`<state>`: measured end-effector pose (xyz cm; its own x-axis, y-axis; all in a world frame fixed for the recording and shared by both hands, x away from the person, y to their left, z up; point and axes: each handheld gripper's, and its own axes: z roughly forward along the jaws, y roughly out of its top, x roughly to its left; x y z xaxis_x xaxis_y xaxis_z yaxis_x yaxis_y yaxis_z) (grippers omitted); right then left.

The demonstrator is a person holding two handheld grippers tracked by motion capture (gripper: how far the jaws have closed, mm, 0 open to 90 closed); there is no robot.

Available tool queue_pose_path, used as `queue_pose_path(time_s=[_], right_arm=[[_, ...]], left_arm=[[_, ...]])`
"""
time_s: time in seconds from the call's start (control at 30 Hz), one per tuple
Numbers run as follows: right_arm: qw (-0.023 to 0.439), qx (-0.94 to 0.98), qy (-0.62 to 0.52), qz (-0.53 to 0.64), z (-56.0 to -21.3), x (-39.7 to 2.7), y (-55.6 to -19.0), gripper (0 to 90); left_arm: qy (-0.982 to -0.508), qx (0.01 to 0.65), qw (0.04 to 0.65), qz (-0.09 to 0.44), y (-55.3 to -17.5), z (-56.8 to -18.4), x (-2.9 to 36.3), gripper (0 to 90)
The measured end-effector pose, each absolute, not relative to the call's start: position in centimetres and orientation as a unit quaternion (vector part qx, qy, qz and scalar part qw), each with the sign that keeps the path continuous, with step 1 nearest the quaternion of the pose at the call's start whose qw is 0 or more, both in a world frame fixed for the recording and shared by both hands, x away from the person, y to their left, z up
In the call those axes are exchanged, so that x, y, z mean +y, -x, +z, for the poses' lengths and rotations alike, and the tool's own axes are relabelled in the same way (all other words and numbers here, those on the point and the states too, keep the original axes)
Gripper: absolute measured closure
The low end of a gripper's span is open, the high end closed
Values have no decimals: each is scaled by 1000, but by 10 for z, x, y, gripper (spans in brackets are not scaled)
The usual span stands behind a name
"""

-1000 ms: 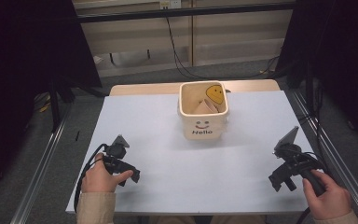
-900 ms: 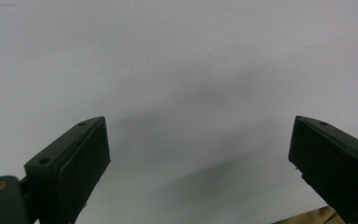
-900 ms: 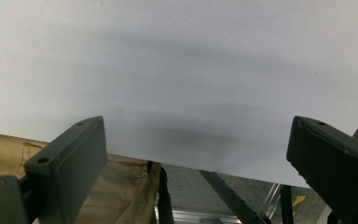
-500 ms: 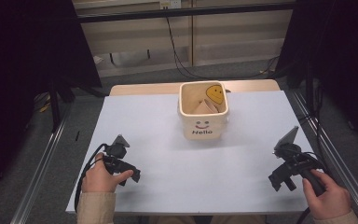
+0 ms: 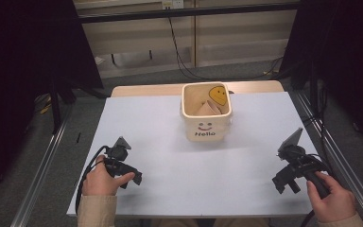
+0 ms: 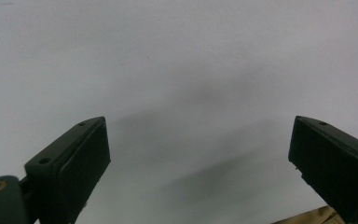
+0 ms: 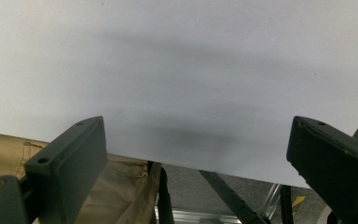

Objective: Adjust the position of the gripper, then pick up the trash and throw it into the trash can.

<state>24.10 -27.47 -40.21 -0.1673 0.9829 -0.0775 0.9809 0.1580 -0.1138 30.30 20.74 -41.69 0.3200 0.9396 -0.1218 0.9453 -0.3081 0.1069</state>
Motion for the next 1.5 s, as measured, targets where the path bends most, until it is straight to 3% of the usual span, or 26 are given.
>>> queue_pose_path(time_s=[1.5], right_arm=[[10, -753, 655, 61, -415, -288, -240, 50]], left_arm=[[-798, 597, 87, -2, -292, -416, 232, 47]])
